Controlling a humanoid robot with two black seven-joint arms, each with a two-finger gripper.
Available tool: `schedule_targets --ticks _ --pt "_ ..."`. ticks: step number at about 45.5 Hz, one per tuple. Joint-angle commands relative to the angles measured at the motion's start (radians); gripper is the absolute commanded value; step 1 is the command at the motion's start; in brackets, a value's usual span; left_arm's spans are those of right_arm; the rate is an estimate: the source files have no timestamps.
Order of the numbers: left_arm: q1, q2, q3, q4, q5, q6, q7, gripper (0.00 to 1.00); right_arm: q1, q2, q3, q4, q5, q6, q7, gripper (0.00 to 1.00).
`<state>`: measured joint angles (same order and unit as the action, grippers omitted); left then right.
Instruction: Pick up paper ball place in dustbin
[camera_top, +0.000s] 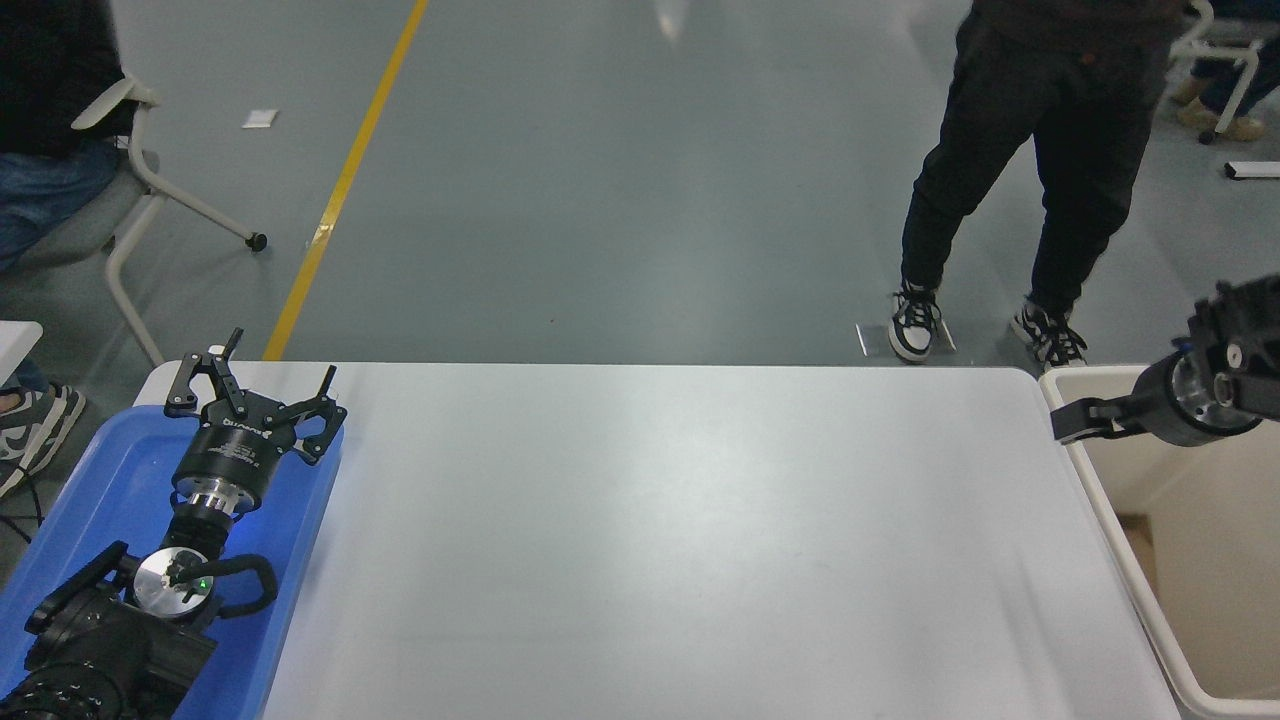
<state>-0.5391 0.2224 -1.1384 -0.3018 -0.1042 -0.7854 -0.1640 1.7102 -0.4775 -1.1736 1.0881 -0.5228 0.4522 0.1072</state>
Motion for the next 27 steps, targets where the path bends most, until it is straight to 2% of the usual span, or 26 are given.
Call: schedule_targets --ticks 1,7,27 --pt "0.002 0.000 -0.001 0.000 0.000 0.000 0.000 0.99 0.429 0.192 -0.098 0.418 0.349 0.217 0.000 1.00" --pt "0.002 0.000 -0.001 0.001 -0.002 0.000 -0.002 0.99 0.508 0.286 -0.098 0.455 0.457 0.244 0.000 1.00" --pt "0.004 -0.001 -0.003 0.001 -0.002 0.000 -0.002 0.99 0.589 0.307 -0.126 0.489 0.466 0.241 0.002 1.00"
